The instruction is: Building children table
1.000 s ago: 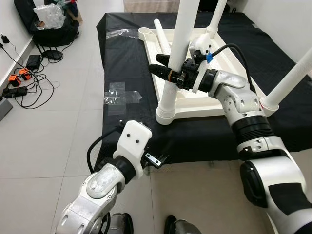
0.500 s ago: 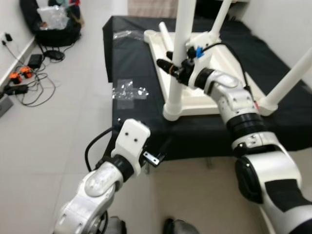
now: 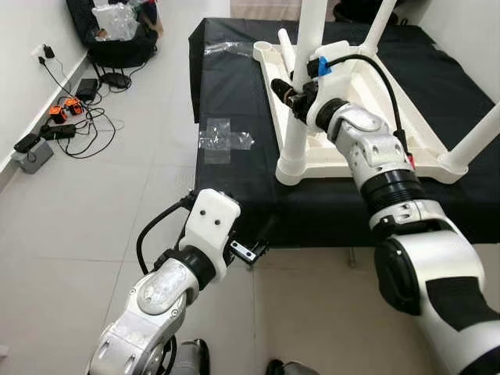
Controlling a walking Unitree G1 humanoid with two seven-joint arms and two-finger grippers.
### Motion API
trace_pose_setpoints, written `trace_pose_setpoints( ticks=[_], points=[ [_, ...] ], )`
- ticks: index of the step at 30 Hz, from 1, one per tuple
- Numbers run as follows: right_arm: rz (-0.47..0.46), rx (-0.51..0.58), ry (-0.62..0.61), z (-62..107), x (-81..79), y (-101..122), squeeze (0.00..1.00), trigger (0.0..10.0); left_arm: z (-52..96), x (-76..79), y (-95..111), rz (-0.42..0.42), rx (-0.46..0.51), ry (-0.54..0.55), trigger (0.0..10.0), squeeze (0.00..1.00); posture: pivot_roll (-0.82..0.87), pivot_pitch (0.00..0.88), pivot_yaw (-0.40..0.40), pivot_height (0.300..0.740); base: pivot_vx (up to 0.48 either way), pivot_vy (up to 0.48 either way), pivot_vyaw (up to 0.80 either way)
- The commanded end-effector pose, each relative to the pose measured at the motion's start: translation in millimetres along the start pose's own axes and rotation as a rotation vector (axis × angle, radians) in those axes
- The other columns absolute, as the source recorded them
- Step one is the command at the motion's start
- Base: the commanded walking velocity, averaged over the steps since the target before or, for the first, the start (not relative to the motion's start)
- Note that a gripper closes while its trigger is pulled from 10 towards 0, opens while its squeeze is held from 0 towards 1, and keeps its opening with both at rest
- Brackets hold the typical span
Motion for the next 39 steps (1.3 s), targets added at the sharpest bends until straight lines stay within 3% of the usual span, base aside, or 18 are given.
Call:
trace_pose_setpoints(
  ticks=[1,13,19,27,33,39],
  points=[
    [-0.129,-0.139,-0.107,10.1,12.9,-47.7,0.00,0.0,1.8,0.7,-1.9,-0.004,-0.013,-0.009,10.0,0.00,0.06,0.230,-0.063,0.740,0.000,0.000,0.00],
    [-0.212,-0.090,-0.360,23.1,43.4,-54.5,0.00,0.0,3.5,-0.3,-2.9,-0.012,-0.019,-0.010,10.0,0.00,0.07,0.219,-0.058,0.740,0.000,0.000,0.00],
    [-0.189,-0.089,-0.366,23.5,41.6,-55.7,0.00,0.0,3.8,-0.7,-2.6,-0.015,-0.018,-0.010,10.0,0.00,0.07,0.215,-0.055,0.740,0.000,0.000,0.00],
    [-0.098,-0.076,-0.356,19.2,26.0,-53.4,0.00,0.0,3.1,-1.4,-1.5,-0.017,-0.015,-0.009,10.0,0.00,0.07,0.225,-0.055,0.740,0.000,0.000,0.00],
    [-0.061,-0.075,-0.503,23.2,34.1,-50.7,0.00,0.0,3.1,-1.5,-1.3,-0.011,-0.014,-0.003,10.0,0.00,0.06,0.234,-0.061,0.740,0.000,0.000,0.00],
    [-0.041,-0.086,-0.538,21.3,29.8,-47.3,0.00,0.0,2.5,-1.5,0.4,-0.013,-0.008,-0.003,10.0,0.00,0.06,0.235,-0.061,0.740,0.000,0.000,0.00]
  ],
)
Point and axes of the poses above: a point about 5 cm out from each wrist's last joint towards the gripper, its own z axis pointing back from the gripper into the wrist, its own y axis along the axis of the wrist's last joint, x = y × z, the point moved 2 cm from there along -z, pointing out of the wrist towards the gripper, and after that the axes turned 4 degrees about z, right-handed, at the moved point
